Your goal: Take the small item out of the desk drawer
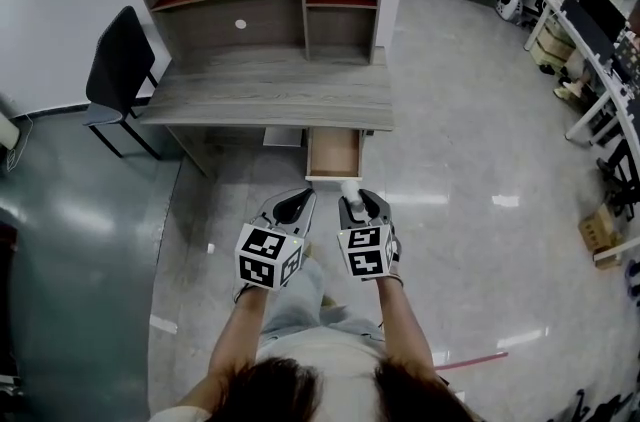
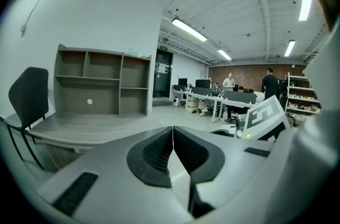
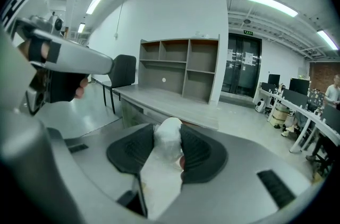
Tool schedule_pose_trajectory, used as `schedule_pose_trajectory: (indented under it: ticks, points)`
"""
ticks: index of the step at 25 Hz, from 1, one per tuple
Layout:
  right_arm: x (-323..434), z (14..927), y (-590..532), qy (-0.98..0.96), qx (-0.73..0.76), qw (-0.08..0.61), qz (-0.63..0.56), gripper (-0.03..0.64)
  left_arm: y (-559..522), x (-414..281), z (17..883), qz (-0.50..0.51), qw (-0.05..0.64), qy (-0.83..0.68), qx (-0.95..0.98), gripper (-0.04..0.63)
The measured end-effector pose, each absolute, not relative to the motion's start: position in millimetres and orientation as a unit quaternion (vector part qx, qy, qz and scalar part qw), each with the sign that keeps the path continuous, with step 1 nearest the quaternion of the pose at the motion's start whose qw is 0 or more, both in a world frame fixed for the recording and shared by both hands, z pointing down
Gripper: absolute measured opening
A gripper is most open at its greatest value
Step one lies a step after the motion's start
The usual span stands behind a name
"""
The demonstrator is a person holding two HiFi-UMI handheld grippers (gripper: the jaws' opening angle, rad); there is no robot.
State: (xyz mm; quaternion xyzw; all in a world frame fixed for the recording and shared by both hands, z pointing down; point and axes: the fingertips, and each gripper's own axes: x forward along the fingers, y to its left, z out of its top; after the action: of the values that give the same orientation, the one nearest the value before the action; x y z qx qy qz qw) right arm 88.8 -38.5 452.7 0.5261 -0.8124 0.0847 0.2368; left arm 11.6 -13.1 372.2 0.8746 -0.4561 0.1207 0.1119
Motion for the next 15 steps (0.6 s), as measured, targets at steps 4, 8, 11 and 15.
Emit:
schedule_pose_trajectory:
  ticks: [4,8,11,15]
  points:
    - [89.3,439.9,-34.9,-0.815,0.529,0.225,0.075,0.164,-10.0,11.0,366.7,0.121,0.106,-0.46,0.873,0.018]
    - [90.1,428.1,-32.2,-0.818,0.531,0.213,0.065,0.164,-9.2,11.9,361.7,0.121,0.099,-0.462,0.873,0.018]
    - [94.5,417.6,-31.5,-0.818,0.534,0.204,0.058,0.164,-9.9,15.6,357.1,0.122,0.094,-0.461,0.874,0.018]
    - [98.5,399.4,-30.5,-0.817,0.543,0.188,0.046,0.164,-11.0,17.4,349.3,0.119,0.088,-0.459,0.876,0.018]
